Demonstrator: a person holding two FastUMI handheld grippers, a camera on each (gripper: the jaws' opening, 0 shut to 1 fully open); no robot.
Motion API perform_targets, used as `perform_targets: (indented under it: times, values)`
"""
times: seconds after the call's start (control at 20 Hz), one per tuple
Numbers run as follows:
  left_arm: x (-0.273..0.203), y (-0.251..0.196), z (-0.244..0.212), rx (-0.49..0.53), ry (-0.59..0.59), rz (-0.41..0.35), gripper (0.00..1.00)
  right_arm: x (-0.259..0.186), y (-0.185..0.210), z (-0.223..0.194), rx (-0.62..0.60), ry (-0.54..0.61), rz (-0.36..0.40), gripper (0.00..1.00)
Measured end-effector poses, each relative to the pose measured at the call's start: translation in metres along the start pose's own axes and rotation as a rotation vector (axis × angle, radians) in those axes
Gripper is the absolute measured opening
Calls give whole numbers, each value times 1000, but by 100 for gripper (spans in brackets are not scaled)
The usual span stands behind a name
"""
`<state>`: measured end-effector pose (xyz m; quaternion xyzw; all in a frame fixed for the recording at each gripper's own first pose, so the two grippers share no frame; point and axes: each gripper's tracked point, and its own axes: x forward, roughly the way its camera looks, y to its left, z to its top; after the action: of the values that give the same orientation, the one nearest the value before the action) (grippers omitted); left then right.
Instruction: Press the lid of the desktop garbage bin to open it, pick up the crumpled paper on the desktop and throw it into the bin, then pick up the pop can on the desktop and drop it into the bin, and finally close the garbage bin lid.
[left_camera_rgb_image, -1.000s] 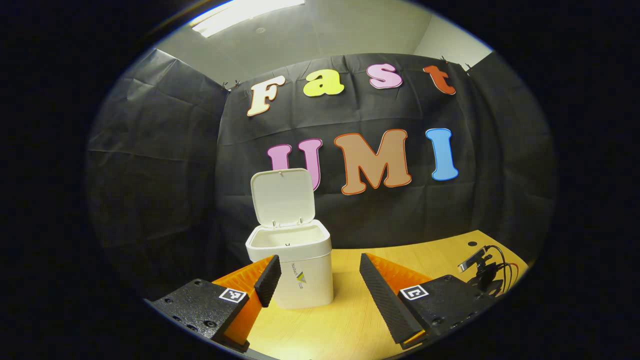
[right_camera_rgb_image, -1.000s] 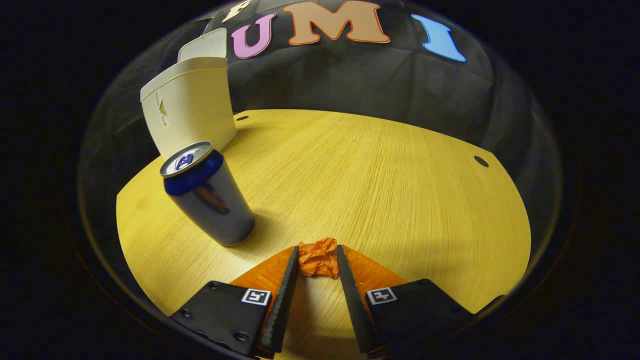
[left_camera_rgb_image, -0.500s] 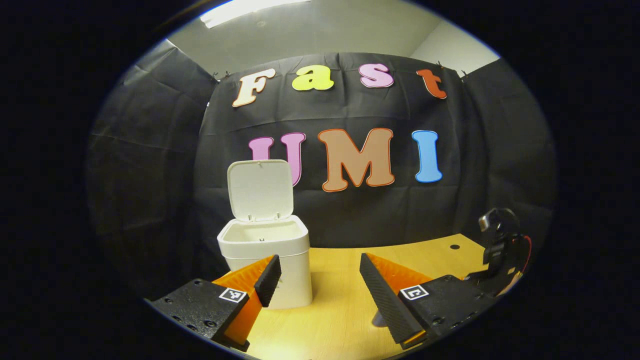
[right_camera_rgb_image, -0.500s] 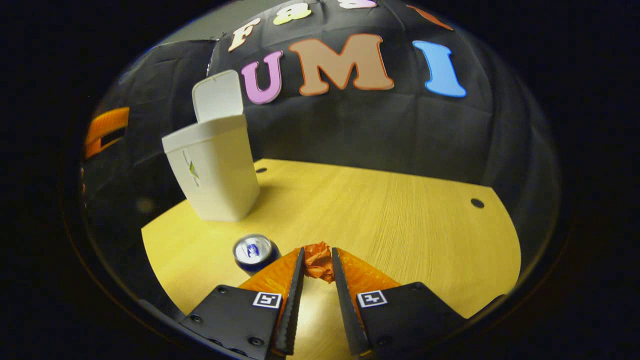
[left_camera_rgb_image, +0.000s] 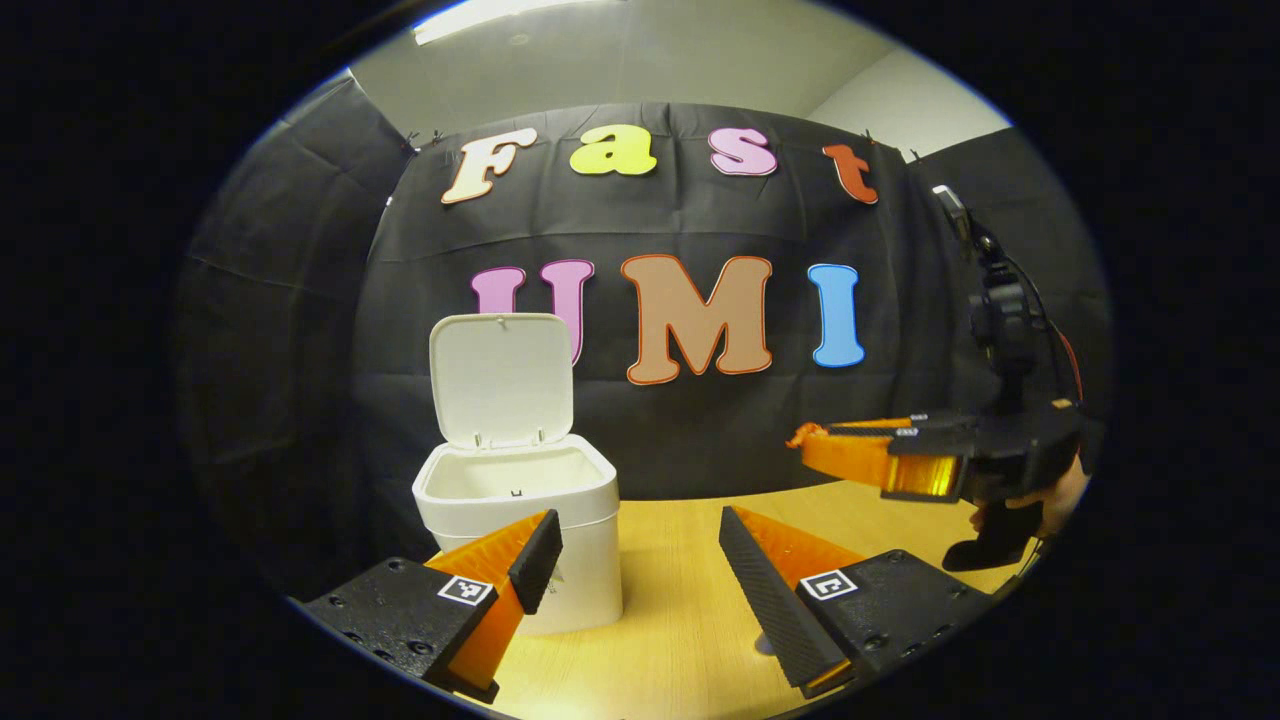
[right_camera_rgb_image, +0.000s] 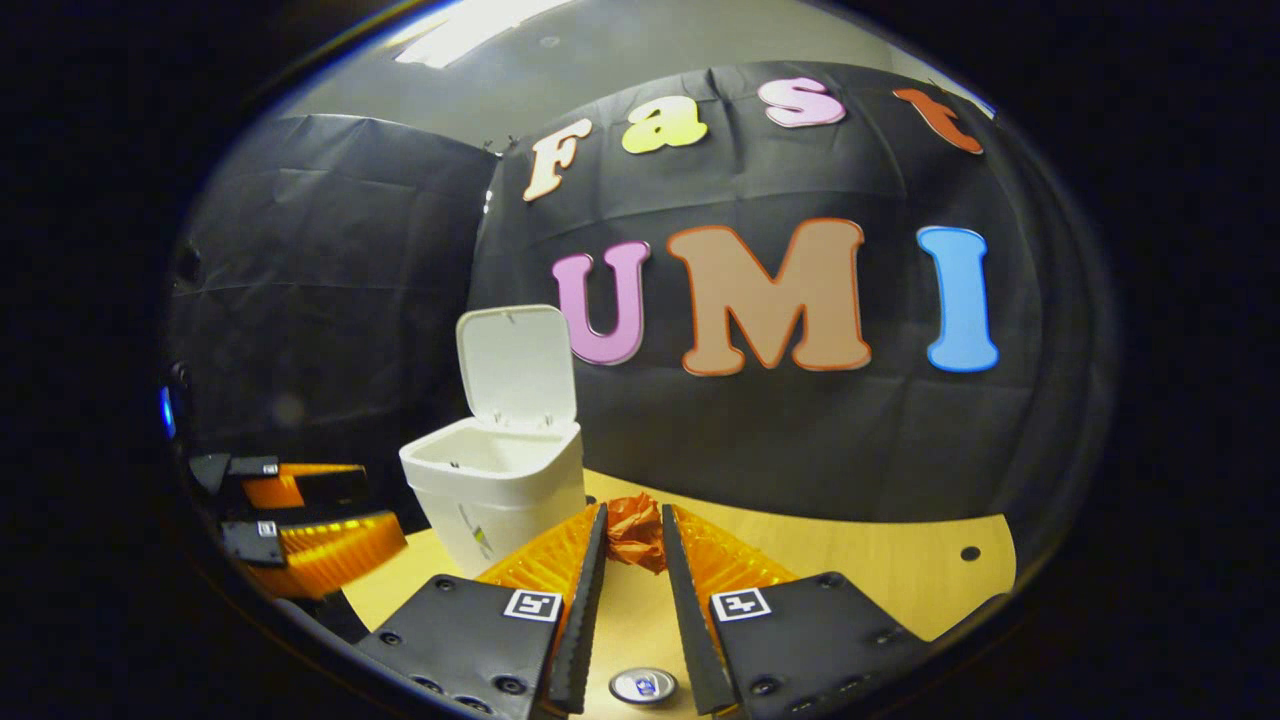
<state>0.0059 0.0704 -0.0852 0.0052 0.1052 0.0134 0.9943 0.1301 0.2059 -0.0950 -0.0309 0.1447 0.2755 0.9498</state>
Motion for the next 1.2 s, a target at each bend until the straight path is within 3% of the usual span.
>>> perform_targets:
  times: [0.35,0.55,0.6,0.8,0.95,1.0,1.2]
  values:
    - [-3,39,-15,-20,19,10,95,86,82,41,-67,-19,101,40]
    - [-5,64,-24,-30,35,31,95,130,120,32,-84,13,142,40]
    - [-6,68,-27,-35,39,36,100,139,125,29,-87,23,144,40]
    - [-7,88,-44,-45,67,49,95,176,142,2,-95,105,132,40]
    - [-6,96,-49,-64,76,49,96,186,149,-16,-123,155,109,58]
    - [-4,97,-49,-66,73,48,96,182,146,-12,-139,144,93,69]
    - [-1,92,-52,-62,72,31,96,168,129,12,-141,76,42,93]
